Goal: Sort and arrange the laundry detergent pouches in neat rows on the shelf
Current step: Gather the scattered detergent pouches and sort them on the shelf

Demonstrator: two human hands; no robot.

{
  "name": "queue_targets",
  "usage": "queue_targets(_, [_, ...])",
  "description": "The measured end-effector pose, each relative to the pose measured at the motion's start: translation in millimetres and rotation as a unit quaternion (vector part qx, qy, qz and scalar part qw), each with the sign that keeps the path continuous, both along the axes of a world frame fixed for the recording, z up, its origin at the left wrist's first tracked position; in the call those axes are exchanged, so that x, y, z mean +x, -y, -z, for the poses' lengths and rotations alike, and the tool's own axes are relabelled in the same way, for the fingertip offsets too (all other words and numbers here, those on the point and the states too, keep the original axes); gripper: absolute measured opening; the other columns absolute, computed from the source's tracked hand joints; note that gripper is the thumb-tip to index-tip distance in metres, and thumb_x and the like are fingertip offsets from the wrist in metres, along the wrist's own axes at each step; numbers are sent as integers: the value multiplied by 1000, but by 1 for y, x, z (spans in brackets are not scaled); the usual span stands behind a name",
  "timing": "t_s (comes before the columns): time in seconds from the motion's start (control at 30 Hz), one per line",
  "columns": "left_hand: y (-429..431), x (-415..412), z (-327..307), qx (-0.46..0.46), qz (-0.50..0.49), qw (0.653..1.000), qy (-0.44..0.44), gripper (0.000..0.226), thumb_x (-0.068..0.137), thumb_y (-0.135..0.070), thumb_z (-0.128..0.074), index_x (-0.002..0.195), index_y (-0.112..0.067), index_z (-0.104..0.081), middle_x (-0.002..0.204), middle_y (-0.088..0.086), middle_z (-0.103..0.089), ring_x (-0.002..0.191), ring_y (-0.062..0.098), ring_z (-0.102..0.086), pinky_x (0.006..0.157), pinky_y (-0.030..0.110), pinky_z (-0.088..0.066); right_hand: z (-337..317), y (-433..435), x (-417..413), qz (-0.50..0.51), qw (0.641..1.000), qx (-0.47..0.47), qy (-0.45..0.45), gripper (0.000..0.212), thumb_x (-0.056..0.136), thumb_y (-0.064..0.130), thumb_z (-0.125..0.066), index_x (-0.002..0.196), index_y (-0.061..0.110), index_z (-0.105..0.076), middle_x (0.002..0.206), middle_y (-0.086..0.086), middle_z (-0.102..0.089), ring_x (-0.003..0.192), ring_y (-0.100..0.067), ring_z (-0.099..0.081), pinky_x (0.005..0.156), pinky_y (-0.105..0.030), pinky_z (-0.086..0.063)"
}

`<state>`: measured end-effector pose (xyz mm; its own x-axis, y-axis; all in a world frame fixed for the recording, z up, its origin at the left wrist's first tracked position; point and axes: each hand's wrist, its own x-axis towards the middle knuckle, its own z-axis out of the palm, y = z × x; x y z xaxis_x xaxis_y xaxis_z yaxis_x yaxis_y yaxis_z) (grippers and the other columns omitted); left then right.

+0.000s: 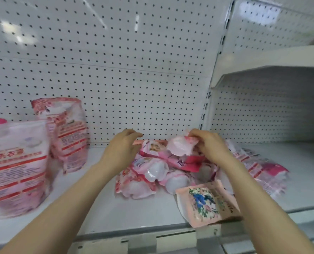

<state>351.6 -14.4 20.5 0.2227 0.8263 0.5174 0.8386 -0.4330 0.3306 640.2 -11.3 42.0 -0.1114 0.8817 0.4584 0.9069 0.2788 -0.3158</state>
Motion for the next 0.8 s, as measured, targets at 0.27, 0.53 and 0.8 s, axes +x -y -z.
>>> queue_targets(0.27, [-52,79,0,-136,60,982,-113,36,97,-39,-44,127,-27,-61,128,0,-63,111,23,-60,93,35,-47,3,17,76,-29,986,-158,-49,58,76,-14,-46,76,35,-76,81,14,-75,82,-6,-69,79,-31,-57])
queue_targets(0.53, [-59,91,-12,-125,28,933,-338,46,93,-58,-43,132,-36,-51,106,6,-67,102,27,-61,85,32,-45,8,-8,49,8,989,-144,-14,32,90,48,-60,117,31,-63,117,1,-62,101,-19,-59,76,-28,-43])
queue_targets(0.8, [-23,35,-11,-12,-53,979,-196,16,89,-35,-62,94,-21,-66,98,-2,-65,98,23,-59,68,29,-38,8,-22,29,-47,987,-144,-53,13,81,38,-77,91,30,-73,99,11,-69,93,-11,-62,71,-26,-41])
